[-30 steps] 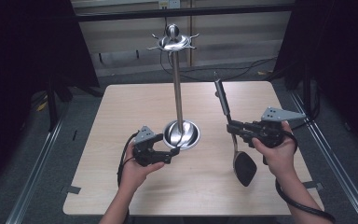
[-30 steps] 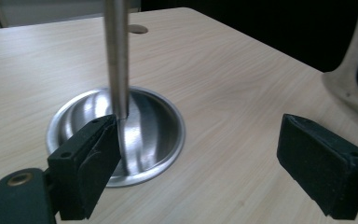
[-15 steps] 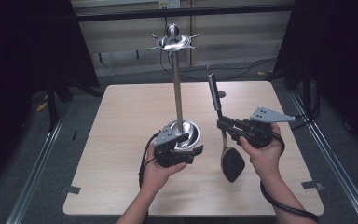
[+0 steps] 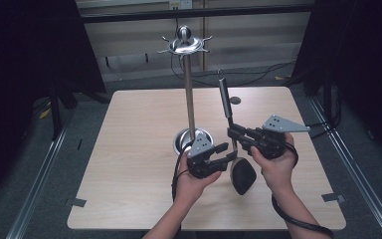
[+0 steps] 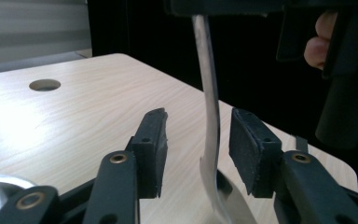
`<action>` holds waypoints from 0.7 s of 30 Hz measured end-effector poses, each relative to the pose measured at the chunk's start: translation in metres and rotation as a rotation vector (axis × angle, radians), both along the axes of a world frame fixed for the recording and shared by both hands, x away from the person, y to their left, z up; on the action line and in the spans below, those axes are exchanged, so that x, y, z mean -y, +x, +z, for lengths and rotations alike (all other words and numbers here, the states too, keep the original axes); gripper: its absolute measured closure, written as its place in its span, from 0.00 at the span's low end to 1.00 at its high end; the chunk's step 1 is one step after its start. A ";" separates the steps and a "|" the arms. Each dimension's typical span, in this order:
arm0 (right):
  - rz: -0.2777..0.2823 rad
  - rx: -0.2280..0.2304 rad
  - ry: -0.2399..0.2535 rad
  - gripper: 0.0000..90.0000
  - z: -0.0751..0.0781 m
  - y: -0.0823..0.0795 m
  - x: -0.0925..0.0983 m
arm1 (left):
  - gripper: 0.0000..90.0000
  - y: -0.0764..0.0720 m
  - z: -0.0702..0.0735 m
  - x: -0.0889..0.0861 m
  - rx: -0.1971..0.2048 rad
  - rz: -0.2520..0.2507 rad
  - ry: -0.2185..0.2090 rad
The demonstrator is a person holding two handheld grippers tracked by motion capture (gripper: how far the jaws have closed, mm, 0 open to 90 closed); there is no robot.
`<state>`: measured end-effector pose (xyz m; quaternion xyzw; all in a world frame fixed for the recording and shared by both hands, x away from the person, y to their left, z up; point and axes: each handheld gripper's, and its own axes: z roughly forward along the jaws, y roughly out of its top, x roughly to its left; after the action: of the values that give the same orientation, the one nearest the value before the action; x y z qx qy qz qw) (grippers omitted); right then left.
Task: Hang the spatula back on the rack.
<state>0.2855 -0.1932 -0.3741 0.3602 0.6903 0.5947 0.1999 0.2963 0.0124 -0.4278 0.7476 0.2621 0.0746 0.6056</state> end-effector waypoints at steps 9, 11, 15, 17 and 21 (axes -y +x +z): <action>-0.003 -0.008 0.042 0.84 -0.001 -0.001 -0.003 | 0.84 0.002 -0.004 0.007 -0.008 0.011 -0.015; -0.006 -0.002 0.047 0.84 0.000 -0.001 -0.003 | 0.92 0.002 -0.002 0.007 -0.004 -0.011 -0.020; -0.007 0.006 0.051 0.84 0.001 -0.002 -0.004 | 0.95 0.004 0.001 0.005 0.011 -0.027 -0.004; -0.007 0.009 0.054 0.83 0.002 -0.003 -0.005 | 0.96 0.003 0.002 0.003 0.017 -0.022 -0.004; 0.009 0.012 0.041 0.76 0.002 -0.002 -0.006 | 0.98 0.001 0.004 -0.001 0.031 -0.018 0.019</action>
<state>0.2836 -0.1877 -0.3720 0.3576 0.6785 0.6117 0.1941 0.2969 0.0138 -0.4237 0.7546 0.2453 0.0832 0.6030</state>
